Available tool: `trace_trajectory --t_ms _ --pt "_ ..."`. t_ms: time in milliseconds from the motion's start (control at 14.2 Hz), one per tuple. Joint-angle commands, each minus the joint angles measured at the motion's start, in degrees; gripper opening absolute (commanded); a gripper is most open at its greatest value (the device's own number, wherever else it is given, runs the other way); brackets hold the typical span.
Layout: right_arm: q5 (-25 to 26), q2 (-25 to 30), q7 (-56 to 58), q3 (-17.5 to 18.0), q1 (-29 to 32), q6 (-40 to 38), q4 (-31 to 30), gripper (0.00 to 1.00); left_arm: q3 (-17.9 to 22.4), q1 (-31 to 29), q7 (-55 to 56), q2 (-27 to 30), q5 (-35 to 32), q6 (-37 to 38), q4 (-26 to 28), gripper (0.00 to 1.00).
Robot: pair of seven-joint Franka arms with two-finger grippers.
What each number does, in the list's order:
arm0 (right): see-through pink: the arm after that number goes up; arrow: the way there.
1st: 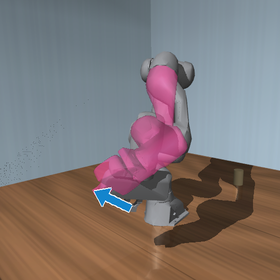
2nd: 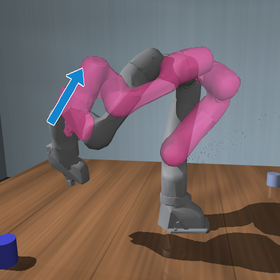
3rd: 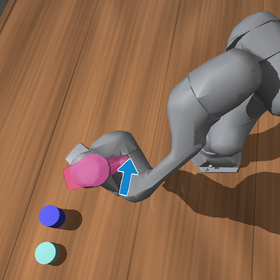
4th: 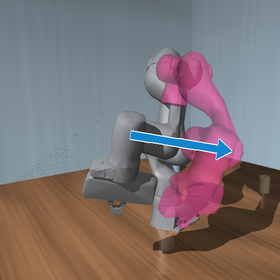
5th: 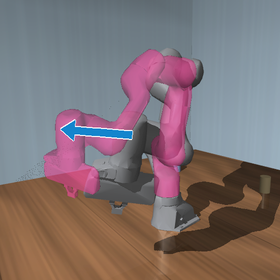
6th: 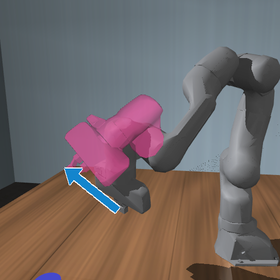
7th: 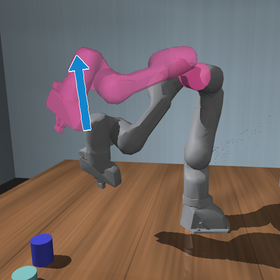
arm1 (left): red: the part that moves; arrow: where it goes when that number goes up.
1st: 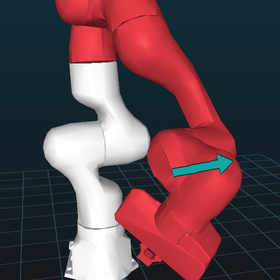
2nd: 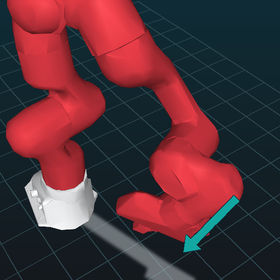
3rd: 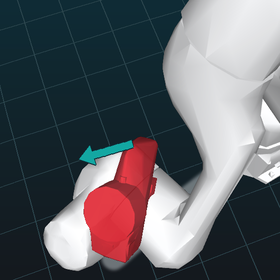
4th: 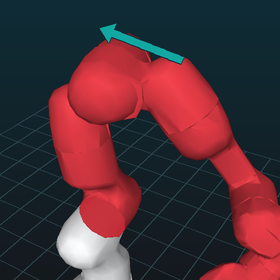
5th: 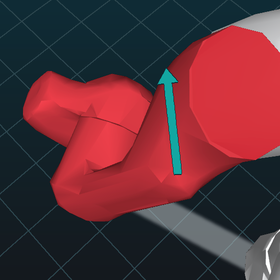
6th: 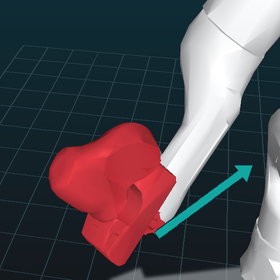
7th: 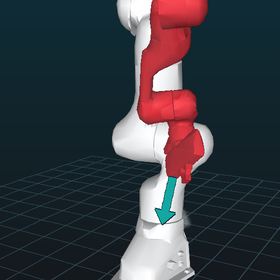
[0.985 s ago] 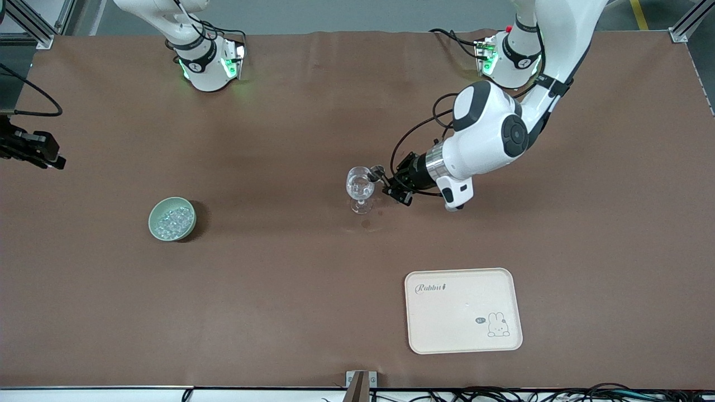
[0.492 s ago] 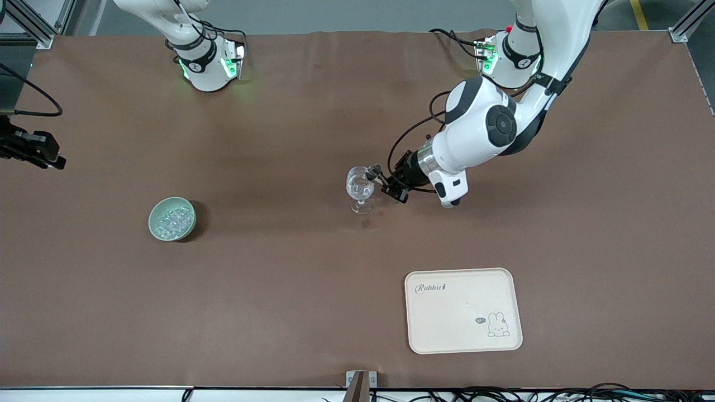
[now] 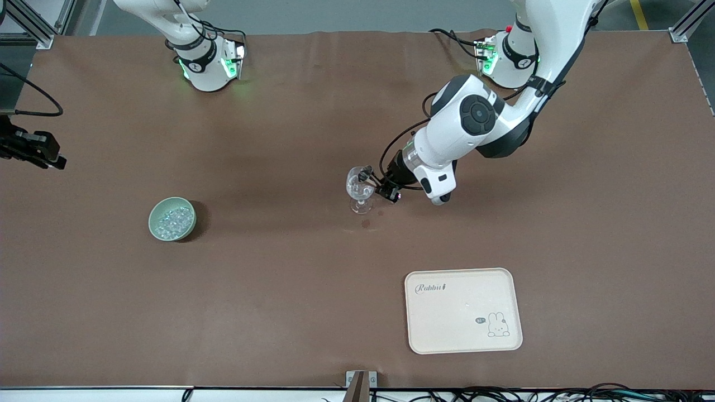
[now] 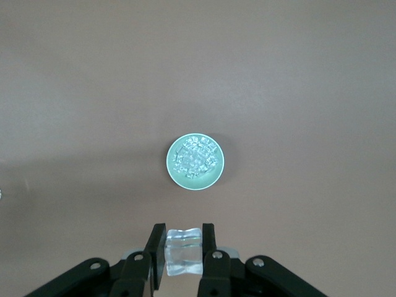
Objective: Pour wine and add ice with both arms
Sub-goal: 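Tilt the jigger over the wine glass rim with the left gripper to pour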
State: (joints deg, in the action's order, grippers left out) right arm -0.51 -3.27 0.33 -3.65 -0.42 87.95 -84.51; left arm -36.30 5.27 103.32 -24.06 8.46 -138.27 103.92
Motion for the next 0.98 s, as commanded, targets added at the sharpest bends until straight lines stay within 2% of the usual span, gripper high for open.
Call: trace_trajectory --t_ms 0,281,563,914 --pt "-0.3 1.6 -0.4 0.1 0.1 0.4 -1.7 0.01 -0.9 0.0 1.3 -0.6 -4.3 -0.3 -0.9 0.01" --pt "-0.4 1.6 -0.4 0.0 0.5 0.6 -1.8 0.01 -1.1 0.2 1.4 0.0 -5.1 -0.1 -1.0 0.01" --pt "-0.4 1.6 -0.4 0.0 0.5 0.6 -1.7 0.01 -2.3 0.4 8.0 -0.8 -14.0 -0.1 -1.0 0.02" --pt "-0.4 1.6 -0.4 -0.1 0.5 0.6 -1.7 0.01 -2.6 0.6 8.7 -1.0 -16.6 0.1 -1.2 0.02"
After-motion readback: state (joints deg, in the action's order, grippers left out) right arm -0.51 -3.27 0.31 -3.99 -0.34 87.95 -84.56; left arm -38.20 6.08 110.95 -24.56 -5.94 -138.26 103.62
